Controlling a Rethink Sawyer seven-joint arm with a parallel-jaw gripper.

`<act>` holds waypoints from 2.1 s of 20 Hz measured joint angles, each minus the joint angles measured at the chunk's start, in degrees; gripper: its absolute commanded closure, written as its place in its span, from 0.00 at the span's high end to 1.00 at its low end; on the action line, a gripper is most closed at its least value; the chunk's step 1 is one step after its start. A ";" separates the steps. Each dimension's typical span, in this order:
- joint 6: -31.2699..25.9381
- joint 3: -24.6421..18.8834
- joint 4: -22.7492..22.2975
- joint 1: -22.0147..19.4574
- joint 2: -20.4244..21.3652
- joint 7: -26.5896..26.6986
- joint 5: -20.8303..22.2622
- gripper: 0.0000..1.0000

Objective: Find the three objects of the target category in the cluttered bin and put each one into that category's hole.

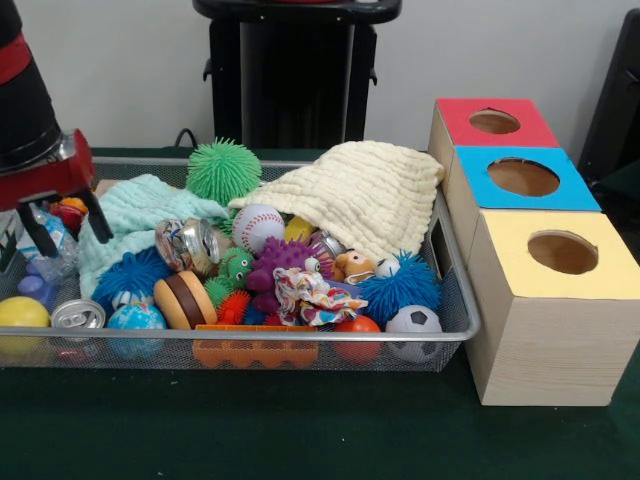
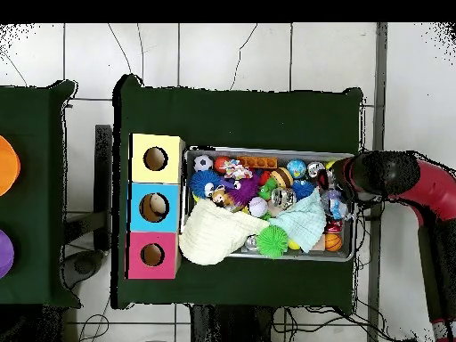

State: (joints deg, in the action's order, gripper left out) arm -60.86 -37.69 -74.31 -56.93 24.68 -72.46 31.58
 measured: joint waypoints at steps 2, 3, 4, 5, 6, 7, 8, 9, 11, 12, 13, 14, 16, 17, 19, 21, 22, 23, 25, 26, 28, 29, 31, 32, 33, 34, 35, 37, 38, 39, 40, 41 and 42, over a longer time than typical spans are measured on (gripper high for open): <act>-0.29 0.00 0.57 0.01 0.19 0.00 0.01 1.00; -0.30 0.00 0.93 0.02 0.23 0.08 0.01 1.00; -0.32 0.00 1.30 0.04 0.26 0.16 0.01 1.00; -0.33 0.00 1.98 0.14 0.24 0.29 0.05 1.00; -0.32 0.01 2.30 0.20 0.22 0.34 0.07 1.00; -0.33 0.01 3.17 0.44 0.10 0.49 0.07 1.00; -0.33 0.00 3.54 0.55 0.04 0.57 0.08 1.00; -0.33 0.01 4.29 0.84 -0.12 0.72 0.14 1.00; -0.33 0.00 5.48 1.34 -0.44 0.88 0.20 1.00; -0.36 0.00 6.87 2.03 -0.94 1.09 0.29 1.00; -0.41 0.00 7.34 2.28 -1.14 1.16 0.32 1.00; -0.46 -0.01 7.80 2.54 -1.35 1.24 0.35 1.00; -0.88 -0.04 9.71 3.65 -2.29 1.81 0.46 1.00; -1.00 -0.05 10.21 3.97 -2.58 2.06 0.47 1.00; -1.24 -0.08 11.08 4.66 -3.15 2.81 0.46 1.00; -1.24 -0.10 11.05 4.90 -3.25 3.31 0.45 1.00; -1.25 -0.09 10.73 4.82 -3.13 3.42 0.46 1.00; -1.22 -0.11 10.38 4.65 -2.99 3.44 0.43 1.00; -1.24 -0.12 9.19 3.96 -2.42 3.44 0.43 1.00; -1.25 -0.12 8.14 3.26 -1.92 3.44 0.38 1.00; -1.25 -0.11 6.88 2.23 -1.27 3.44 0.34 1.00; -1.25 -0.11 5.93 1.30 -0.77 3.44 0.33 1.00; -1.22 -0.10 3.60 -1.41 0.47 3.44 0.29 1.00; -1.24 -0.08 3.13 -2.11 0.72 3.44 0.32 1.00; -1.24 -0.09 2.84 -2.55 0.87 3.44 0.30 1.00; -1.24 -0.10 2.56 -2.99 1.01 3.44 0.28 1.00; -1.24 -0.09 1.49 -4.69 1.59 3.44 0.29 1.00; -1.20 -0.08 0.64 -6.10 1.97 3.44 0.31 1.00; -1.17 -0.08 0.11 -7.02 2.19 3.44 0.32 1.00; -1.10 -0.09 -0.15 -7.43 2.23 3.44 0.34 1.00; -1.03 -0.10 -0.41 -7.85 2.27 3.44 0.36 1.00; -0.74 -0.08 -1.13 -8.94 2.25 3.44 0.47 1.00; -0.59 -0.08 -1.40 -9.34 2.21 3.44 0.52 1.00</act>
State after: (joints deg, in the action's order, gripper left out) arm -61.45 -37.77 -75.71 -66.28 26.89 -69.03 32.09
